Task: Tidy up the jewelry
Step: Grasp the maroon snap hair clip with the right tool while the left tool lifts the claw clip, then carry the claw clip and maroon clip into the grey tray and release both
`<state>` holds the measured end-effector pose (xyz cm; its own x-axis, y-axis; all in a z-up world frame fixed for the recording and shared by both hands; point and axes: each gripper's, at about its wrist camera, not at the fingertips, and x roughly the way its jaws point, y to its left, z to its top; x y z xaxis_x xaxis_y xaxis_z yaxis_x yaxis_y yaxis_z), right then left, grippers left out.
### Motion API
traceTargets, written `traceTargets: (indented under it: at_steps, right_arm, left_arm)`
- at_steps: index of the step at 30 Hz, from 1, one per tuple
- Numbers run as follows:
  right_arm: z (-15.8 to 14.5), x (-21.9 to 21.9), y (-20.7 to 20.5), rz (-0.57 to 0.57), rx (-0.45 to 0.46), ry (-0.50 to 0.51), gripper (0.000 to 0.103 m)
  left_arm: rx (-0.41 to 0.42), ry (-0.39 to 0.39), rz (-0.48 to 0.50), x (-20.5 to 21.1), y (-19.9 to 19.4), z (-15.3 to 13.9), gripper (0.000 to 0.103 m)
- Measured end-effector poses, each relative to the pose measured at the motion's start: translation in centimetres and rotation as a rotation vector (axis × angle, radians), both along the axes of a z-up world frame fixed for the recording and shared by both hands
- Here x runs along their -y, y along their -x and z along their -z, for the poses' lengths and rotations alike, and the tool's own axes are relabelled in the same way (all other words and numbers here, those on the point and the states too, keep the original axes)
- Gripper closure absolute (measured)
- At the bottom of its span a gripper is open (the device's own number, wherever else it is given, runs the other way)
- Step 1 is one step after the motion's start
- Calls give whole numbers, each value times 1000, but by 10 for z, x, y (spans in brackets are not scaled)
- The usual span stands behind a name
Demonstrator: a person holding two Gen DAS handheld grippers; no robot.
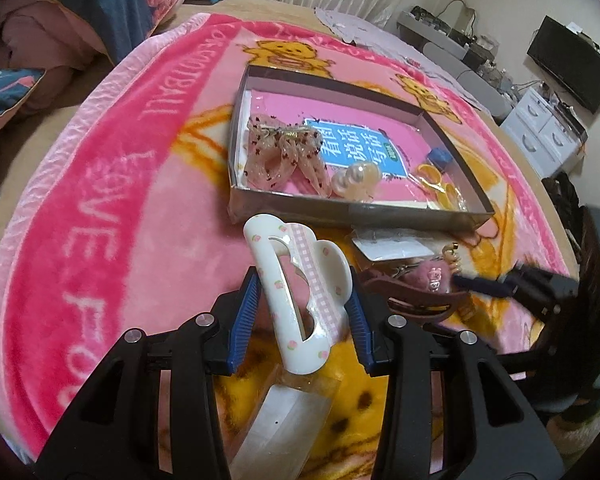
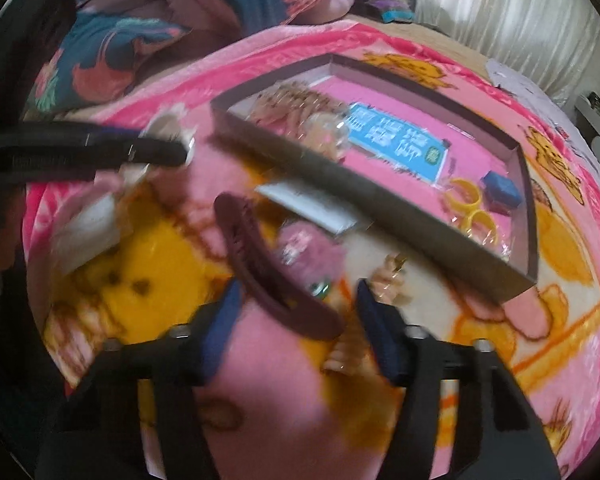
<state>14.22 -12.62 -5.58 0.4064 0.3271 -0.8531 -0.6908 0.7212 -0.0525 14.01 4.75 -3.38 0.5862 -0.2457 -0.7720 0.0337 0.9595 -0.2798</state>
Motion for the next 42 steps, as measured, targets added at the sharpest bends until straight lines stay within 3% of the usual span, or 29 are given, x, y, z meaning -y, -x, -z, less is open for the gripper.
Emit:
traceTargets:
  at_steps: [6, 12, 16, 18, 29, 42]
  right_arm:
    - [-1, -1, 13, -13, 11, -4, 82]
    - [-1, -5, 15, -42, -76, -94, 89]
    - [5, -18, 14, -50, -76, -88, 90]
    - [3, -20, 13, -47, -83, -118, 96]
    - [-58, 8, 10, 3, -9, -309, 99]
    - [-98, 43, -23, 121, 86, -386, 99]
  left_arm:
    - [22, 10, 1, -1, 2, -8, 70]
    - [33, 23, -2, -3, 3, -12, 70]
    - [43, 26, -4, -5, 5, -16, 70]
    - [50, 29, -4, -6, 5, -19, 70]
    - [117, 15, -14, -14, 0, -49, 70]
    - [133, -16, 38, 7, -29, -60, 70]
